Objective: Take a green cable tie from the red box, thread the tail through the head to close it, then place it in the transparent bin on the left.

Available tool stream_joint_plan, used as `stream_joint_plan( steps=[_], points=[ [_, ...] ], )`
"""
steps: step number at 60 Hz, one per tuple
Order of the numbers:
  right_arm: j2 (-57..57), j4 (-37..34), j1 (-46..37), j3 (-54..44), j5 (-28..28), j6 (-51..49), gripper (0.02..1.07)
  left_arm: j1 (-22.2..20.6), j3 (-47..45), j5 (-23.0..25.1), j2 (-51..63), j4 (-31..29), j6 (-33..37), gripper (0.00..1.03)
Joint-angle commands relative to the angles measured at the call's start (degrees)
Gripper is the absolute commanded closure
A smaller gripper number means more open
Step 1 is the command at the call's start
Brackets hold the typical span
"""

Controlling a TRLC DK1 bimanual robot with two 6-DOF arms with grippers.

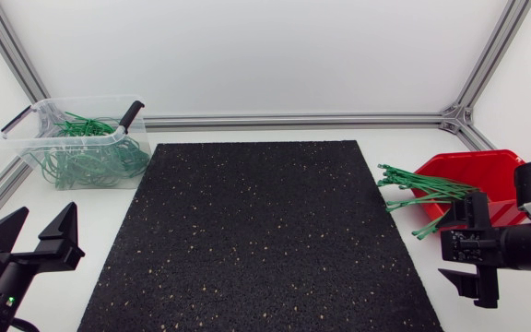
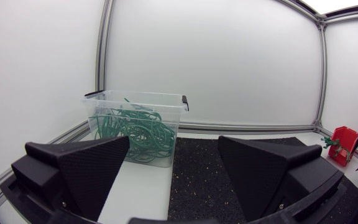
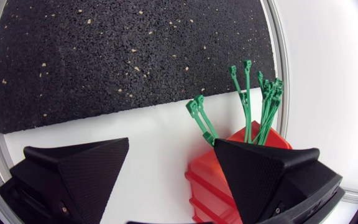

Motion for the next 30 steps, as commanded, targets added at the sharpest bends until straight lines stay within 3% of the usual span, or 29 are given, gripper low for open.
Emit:
stream_joint_plan(
  steps=[1, 30],
  points=[
    [-2.1, -1.9, -0.1, -2.0, 0.3, -2.2, 0.07, 0.4, -2.3, -0.1, 0.2, -1.2, -0.9, 0.04],
    [-10.0, -6.4, -0.6, -5.3, 1.9, -5.9, 0.07, 0.5, -2.3, -0.1, 0.2, -1.3, -0.9, 0.04]
  ],
)
